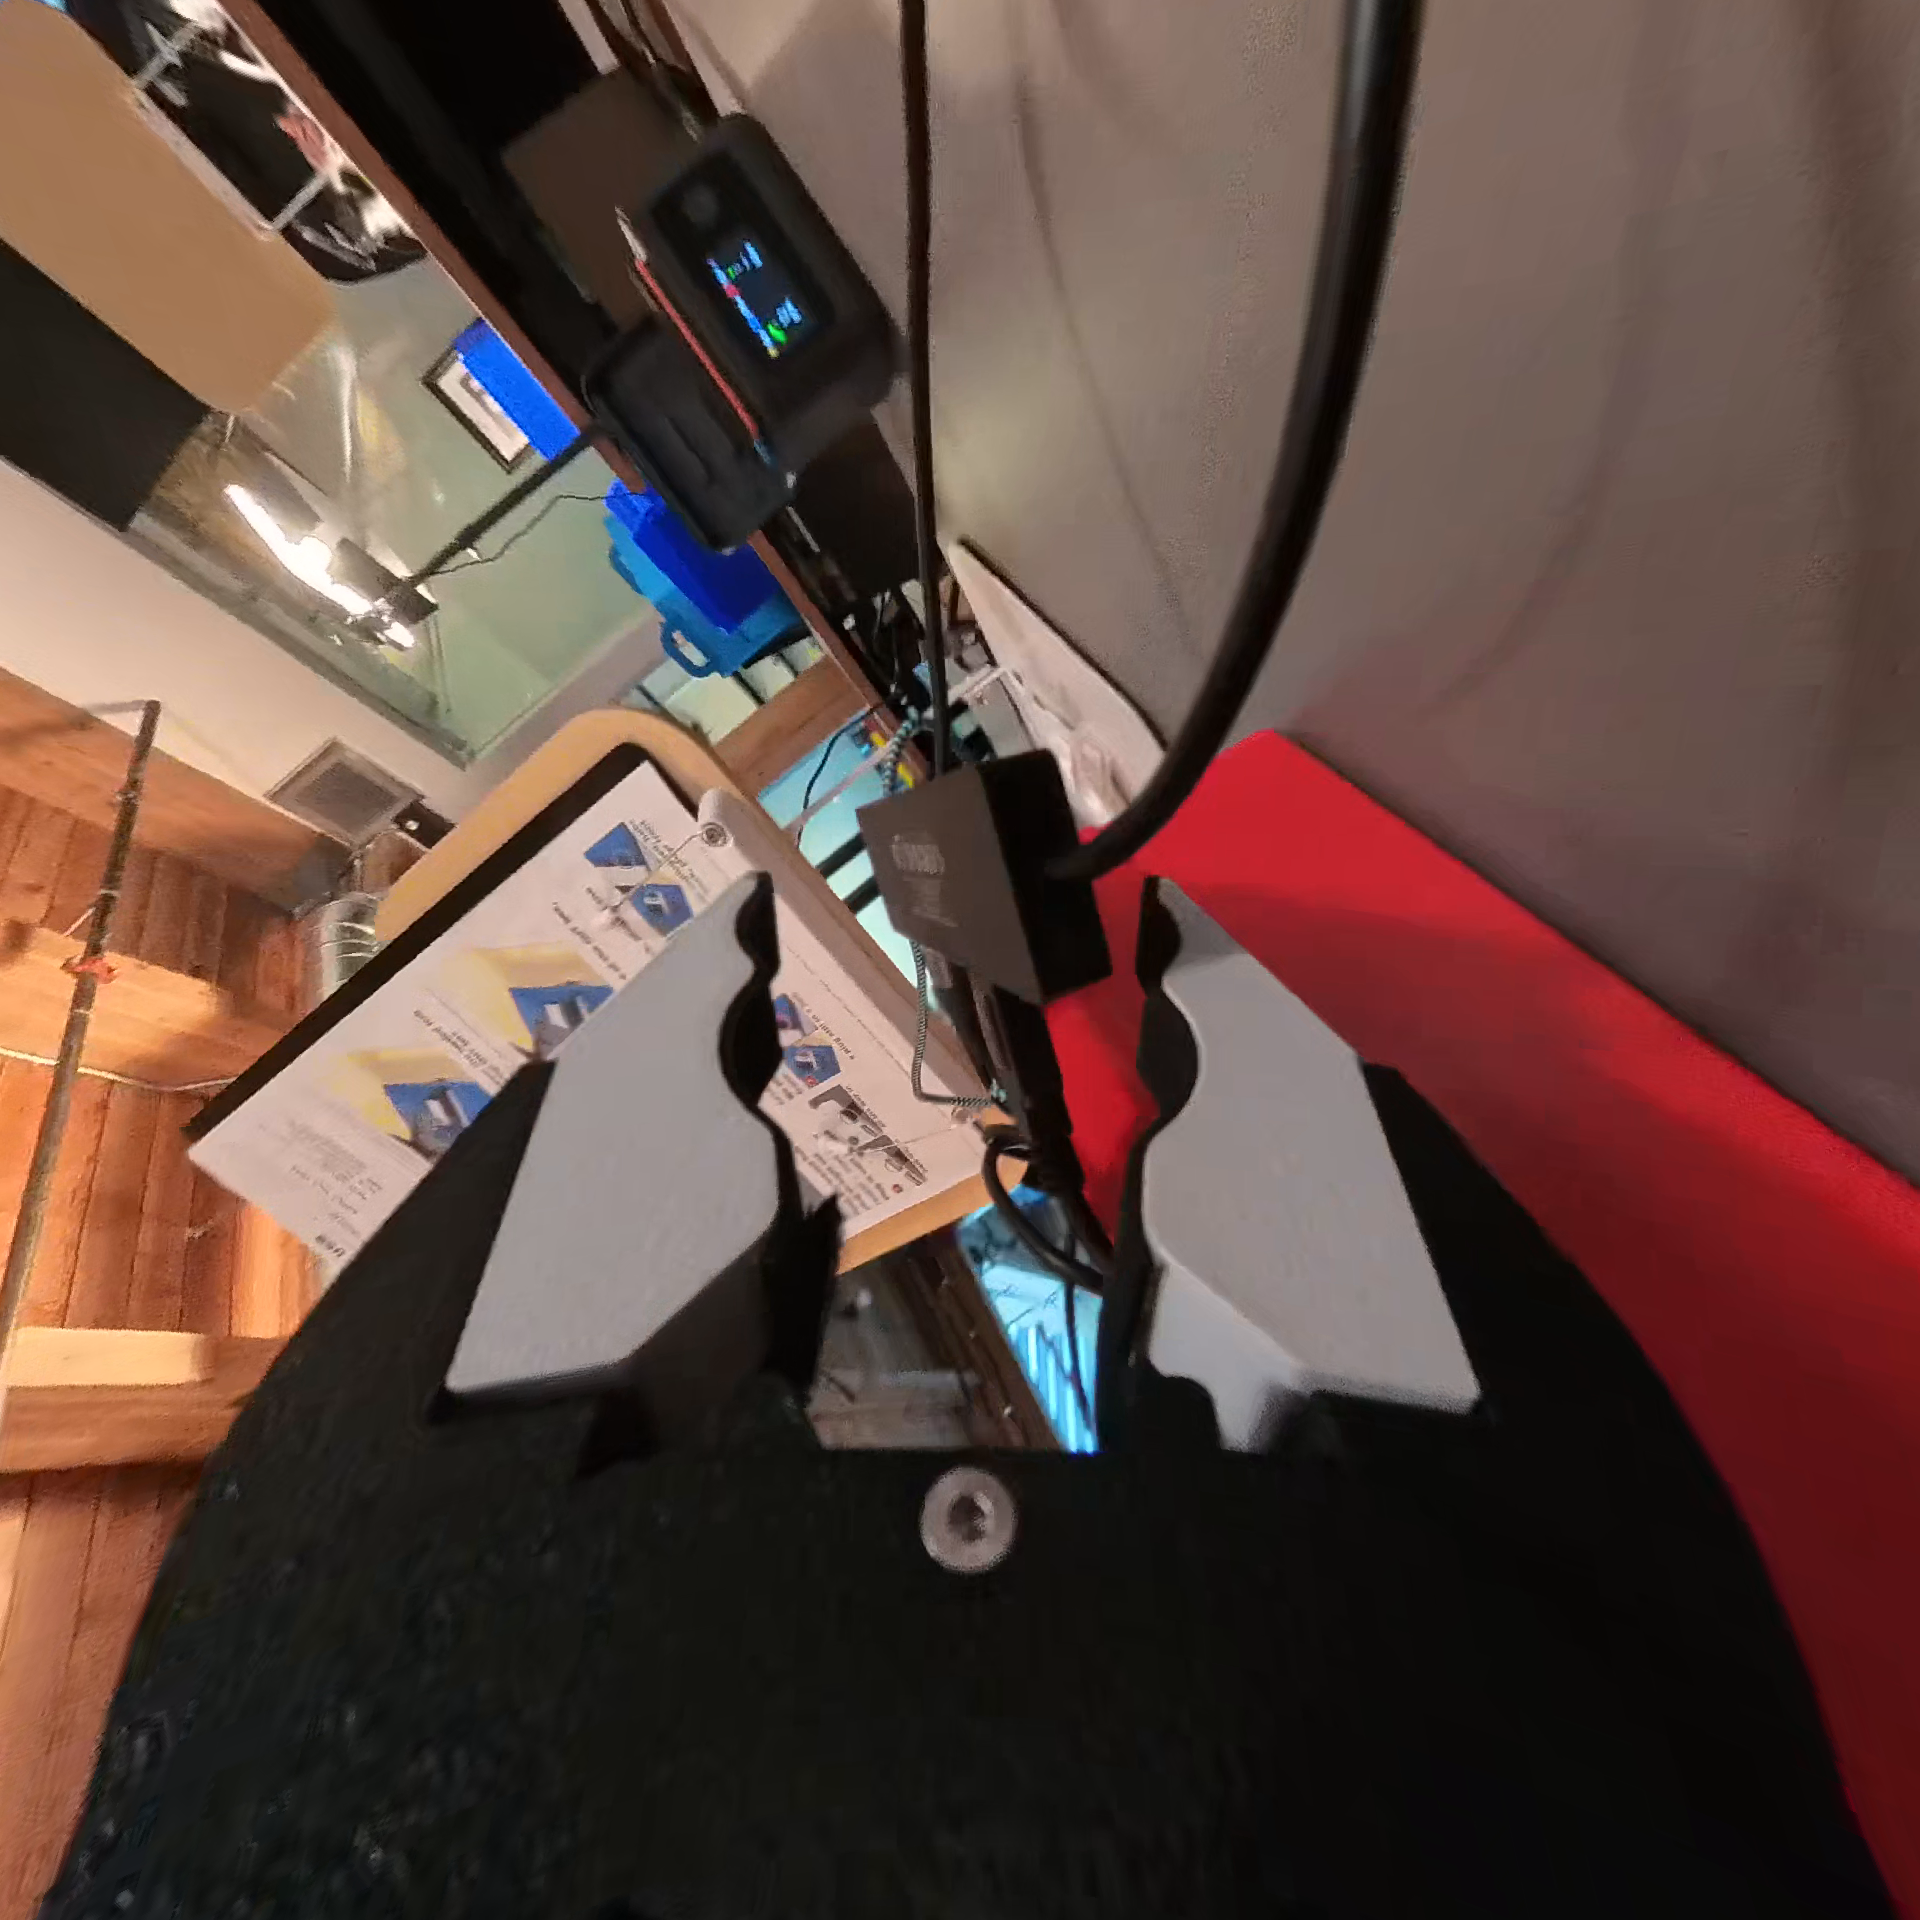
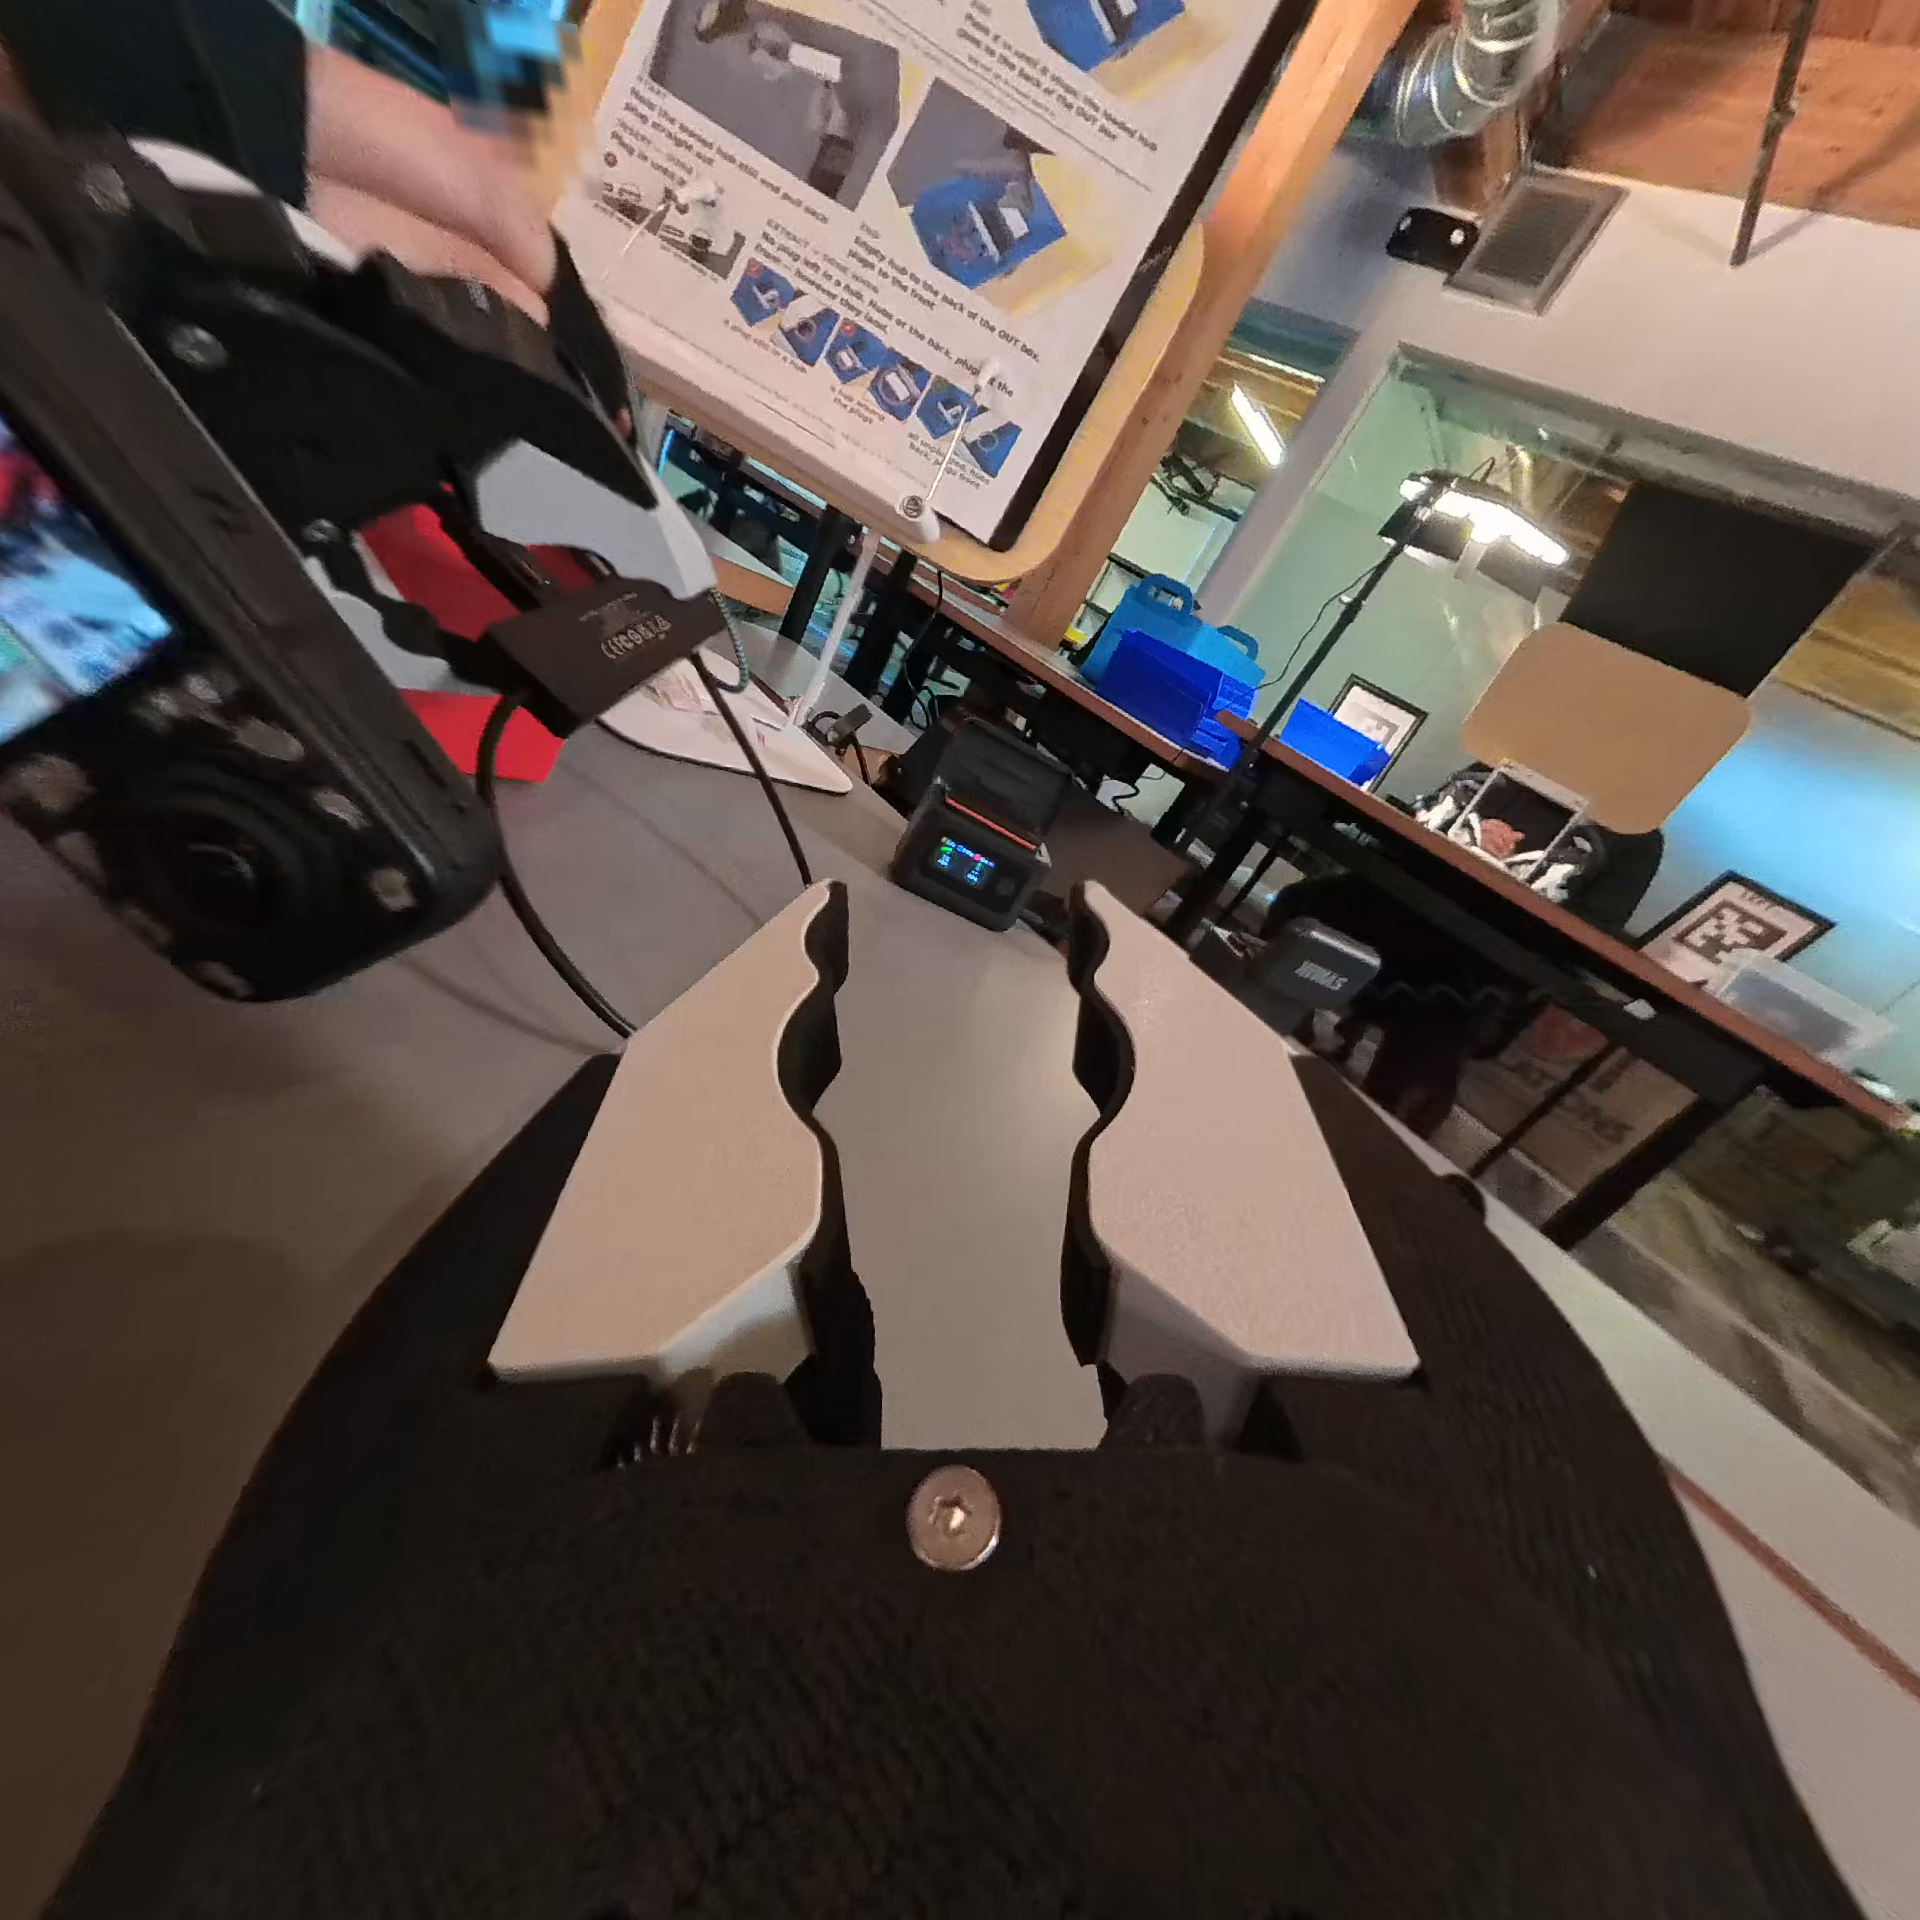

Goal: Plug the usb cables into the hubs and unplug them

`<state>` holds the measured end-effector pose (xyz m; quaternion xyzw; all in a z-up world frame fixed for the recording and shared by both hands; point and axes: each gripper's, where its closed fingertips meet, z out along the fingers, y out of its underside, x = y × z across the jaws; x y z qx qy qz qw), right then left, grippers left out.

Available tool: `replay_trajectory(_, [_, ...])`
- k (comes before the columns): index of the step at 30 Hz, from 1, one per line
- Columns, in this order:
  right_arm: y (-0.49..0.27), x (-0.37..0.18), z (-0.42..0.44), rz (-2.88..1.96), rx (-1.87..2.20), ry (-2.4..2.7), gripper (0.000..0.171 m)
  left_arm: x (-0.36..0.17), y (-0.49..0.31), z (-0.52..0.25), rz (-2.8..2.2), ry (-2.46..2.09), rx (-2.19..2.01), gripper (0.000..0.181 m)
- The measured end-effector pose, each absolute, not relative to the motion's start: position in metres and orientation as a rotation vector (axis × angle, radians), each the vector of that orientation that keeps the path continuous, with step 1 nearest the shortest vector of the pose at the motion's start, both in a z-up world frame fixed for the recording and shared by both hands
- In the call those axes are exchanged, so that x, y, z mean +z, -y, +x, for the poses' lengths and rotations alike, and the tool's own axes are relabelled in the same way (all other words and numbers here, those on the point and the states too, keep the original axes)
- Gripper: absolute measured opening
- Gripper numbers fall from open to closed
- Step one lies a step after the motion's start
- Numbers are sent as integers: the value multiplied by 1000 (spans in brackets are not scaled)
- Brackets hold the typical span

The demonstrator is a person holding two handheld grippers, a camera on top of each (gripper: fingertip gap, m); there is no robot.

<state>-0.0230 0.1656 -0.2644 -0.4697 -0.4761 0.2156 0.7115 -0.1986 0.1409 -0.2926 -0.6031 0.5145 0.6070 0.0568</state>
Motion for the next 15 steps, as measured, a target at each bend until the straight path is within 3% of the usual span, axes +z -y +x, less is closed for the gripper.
replay_trajectory(1, [-167,-265,-23,-1052,487,1052,40,-290,-143,-203,-1819,-1571,1887,60])
replay_trajectory(4, [-168,-265,-23,-1054,492,1048,38,-287,-148,-202,-1781,-1609,1886,15])
replay_trajectory(10, [-168,-262,-23,-1052,502,1032,32,-220,-153,-180,-1642,-1407,1702,12])
replay_trajectory(15, [-174,-263,-22,-1085,528,1008,30,-93,-153,-186,-1535,-1210,1637,11])
